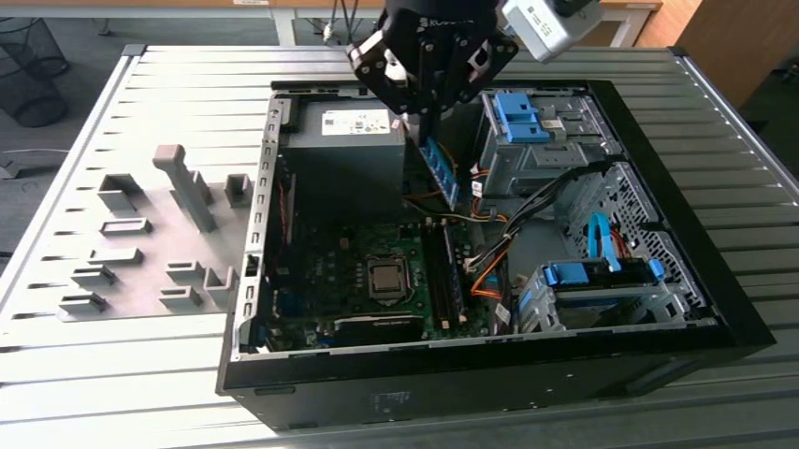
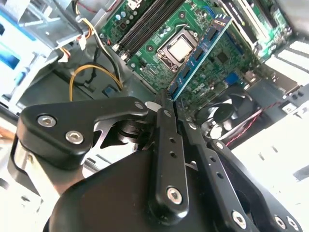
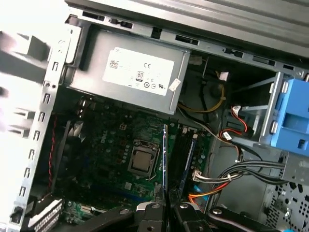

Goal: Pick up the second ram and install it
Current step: 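Insert the second ram into the second slot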

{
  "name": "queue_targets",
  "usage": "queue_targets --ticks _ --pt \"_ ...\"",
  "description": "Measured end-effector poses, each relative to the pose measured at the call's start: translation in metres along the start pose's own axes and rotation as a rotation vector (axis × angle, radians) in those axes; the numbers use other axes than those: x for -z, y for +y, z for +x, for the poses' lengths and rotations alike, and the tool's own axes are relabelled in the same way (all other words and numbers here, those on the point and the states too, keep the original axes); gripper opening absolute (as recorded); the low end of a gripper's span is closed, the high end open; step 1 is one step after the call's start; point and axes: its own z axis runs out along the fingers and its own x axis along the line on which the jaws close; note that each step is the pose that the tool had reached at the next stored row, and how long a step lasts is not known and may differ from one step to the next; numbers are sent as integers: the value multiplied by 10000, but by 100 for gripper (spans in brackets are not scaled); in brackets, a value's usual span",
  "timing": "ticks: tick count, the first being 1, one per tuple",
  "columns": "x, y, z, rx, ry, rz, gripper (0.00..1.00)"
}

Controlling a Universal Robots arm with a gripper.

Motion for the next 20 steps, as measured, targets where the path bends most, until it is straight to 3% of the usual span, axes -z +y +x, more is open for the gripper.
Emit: queue_targets --ticks 16,20 --pt "-18 0 0 -2862 -11 -8 14" --pt "-19 0 0 -3007 -12 -10 14"
